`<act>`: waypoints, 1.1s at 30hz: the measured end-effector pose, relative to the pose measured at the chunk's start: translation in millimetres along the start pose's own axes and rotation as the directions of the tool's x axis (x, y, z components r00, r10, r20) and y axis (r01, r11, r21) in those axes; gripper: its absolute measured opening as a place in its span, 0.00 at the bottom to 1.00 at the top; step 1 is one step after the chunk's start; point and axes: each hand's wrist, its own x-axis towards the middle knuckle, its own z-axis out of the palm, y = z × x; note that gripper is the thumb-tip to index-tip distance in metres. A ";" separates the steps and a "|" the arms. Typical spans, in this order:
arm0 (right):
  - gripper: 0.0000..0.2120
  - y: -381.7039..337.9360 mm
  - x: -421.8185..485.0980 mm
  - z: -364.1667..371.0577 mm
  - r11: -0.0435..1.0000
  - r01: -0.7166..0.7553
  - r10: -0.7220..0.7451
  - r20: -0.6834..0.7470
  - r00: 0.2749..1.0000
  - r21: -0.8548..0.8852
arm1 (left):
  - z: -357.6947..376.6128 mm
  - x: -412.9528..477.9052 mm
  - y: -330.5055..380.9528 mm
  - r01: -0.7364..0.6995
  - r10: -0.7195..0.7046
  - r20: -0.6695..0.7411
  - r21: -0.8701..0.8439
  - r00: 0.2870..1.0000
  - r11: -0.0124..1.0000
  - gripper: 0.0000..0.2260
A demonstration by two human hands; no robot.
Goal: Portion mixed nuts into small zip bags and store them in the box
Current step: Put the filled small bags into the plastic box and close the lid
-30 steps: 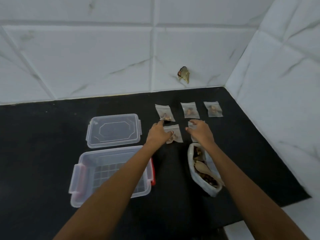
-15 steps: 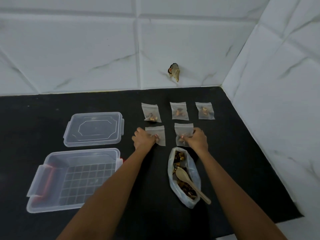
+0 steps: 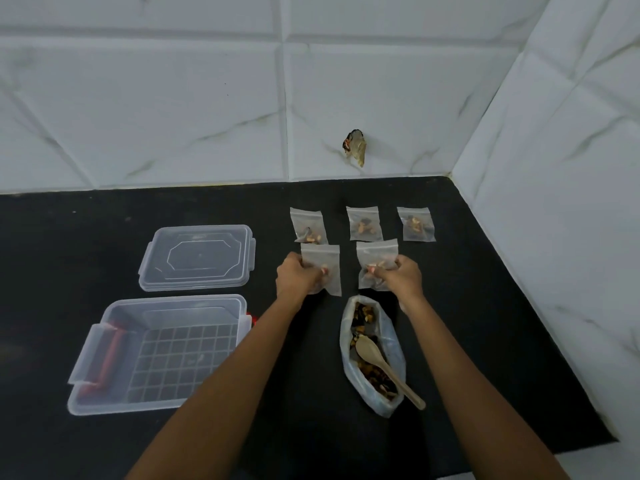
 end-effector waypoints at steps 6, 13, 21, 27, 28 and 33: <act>0.12 -26.8 -38.5 -1.4 0.979 -0.093 0.065 0.155 0.986 0.179 | -38.5 -26.8 7.3 -0.073 0.088 0.084 -0.169 0.993 0.983 0.17; 0.10 -56.4 -100.8 20.5 0.951 -0.136 0.044 0.313 0.949 0.279 | -113.0 -65.6 -7.6 -0.079 0.090 0.046 -0.202 0.995 0.976 0.16; 0.13 -72.7 -162.6 86.9 0.964 -0.150 0.048 0.414 0.909 0.219 | -206.0 -84.9 -57.3 -0.026 0.027 0.006 -0.117 1.000 0.993 0.22; 0.22 -67.7 -189.3 138.0 0.990 -0.067 0.020 0.341 0.940 0.124 | -237.9 -85.3 -90.1 -0.065 0.064 -0.029 -0.019 0.998 0.998 0.23; 0.23 -66.3 -191.7 144.4 0.994 -0.050 0.015 0.327 0.945 0.098 | -239.6 -84.0 -93.4 -0.066 0.067 -0.030 0.030 0.997 0.997 0.24; 0.23 -53.7 -202.3 180.3 0.943 0.129 -0.033 0.301 0.953 -0.307 | -239.0 -78.4 -103.3 -0.097 0.110 -0.025 0.304 0.994 0.948 0.23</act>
